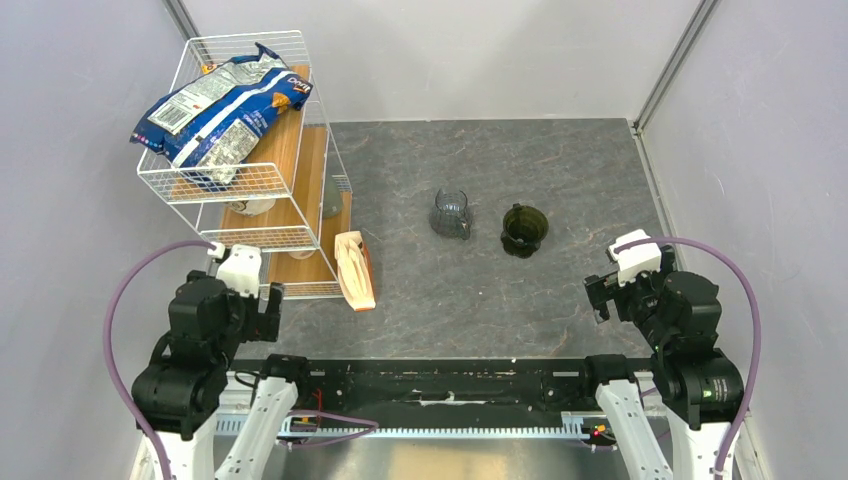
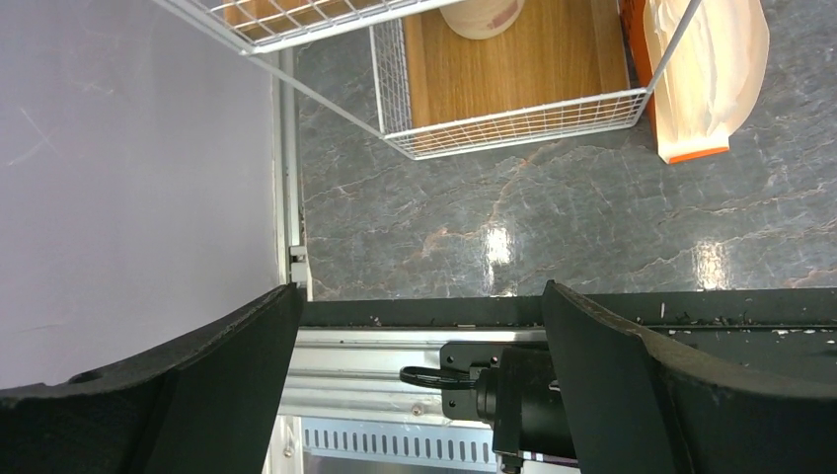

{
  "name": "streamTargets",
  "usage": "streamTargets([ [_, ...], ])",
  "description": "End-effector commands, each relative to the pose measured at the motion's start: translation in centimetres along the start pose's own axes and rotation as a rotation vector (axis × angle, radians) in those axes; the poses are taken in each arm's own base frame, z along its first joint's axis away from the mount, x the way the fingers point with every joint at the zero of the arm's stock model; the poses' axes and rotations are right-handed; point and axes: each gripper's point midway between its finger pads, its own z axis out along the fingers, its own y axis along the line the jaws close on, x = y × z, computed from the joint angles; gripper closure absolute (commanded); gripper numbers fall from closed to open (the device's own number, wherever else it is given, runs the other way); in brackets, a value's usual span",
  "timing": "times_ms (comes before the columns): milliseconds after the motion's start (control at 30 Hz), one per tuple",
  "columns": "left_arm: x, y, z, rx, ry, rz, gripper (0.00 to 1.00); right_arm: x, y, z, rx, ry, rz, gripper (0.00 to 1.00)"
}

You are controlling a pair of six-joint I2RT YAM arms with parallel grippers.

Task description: Place the coffee filter in the dripper

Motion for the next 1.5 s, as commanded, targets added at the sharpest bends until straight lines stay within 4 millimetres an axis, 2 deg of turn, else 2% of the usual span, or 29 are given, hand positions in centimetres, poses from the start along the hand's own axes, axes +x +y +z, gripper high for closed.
streamTargets([
  [0, -1.2, -0.7, 0.9, 0.042, 0.007, -0.011, 0.00, -1.1, -0.4, 0.1, 0.009, -0.027, 0.007, 0.01],
  [167, -0.9, -1.5, 1.3, 0.086, 0.066, -0.002, 0.01, -0.9, -0.5, 0.2, 0.012, -0.014, 0.006, 0.01],
  [433, -1.2, -0.8, 2.9, 0.043, 0.120, 0.012, 0.01, -0.6, -0.6, 0.5, 0.011, 0.011, 0.002, 0.01],
  [567, -2.8, -1.1, 3.3, 0.065, 0.040, 0.020, 0.01, -0.6, -0.6, 0.7, 0.009, 0.021, 0.002, 0.01],
  [867, -4.7, -1.0, 5.9, 0.030, -0.045, 0.015, 0.04, -0.2, -0.7, 0.6, 0.016, 0.035, -0.005, 0.01],
  [1000, -6.8, -1.4, 5.7, 0.054, -0.158, 0.002, 0.07, 0.0, -0.8, 0.6, 0.021, 0.045, -0.012, 0.01],
  [1233, -8.0, -1.3, 5.5, 0.048, -0.254, 0.002, 0.07, 0.2, -0.8, 0.9, 0.020, 0.056, -0.017, 0.01],
  [1467, -10.2, -1.7, 7.3, 0.043, -0.360, -0.053, 0.09, 0.2, -0.7, 1.3, 0.011, 0.059, -0.016, 0.01],
])
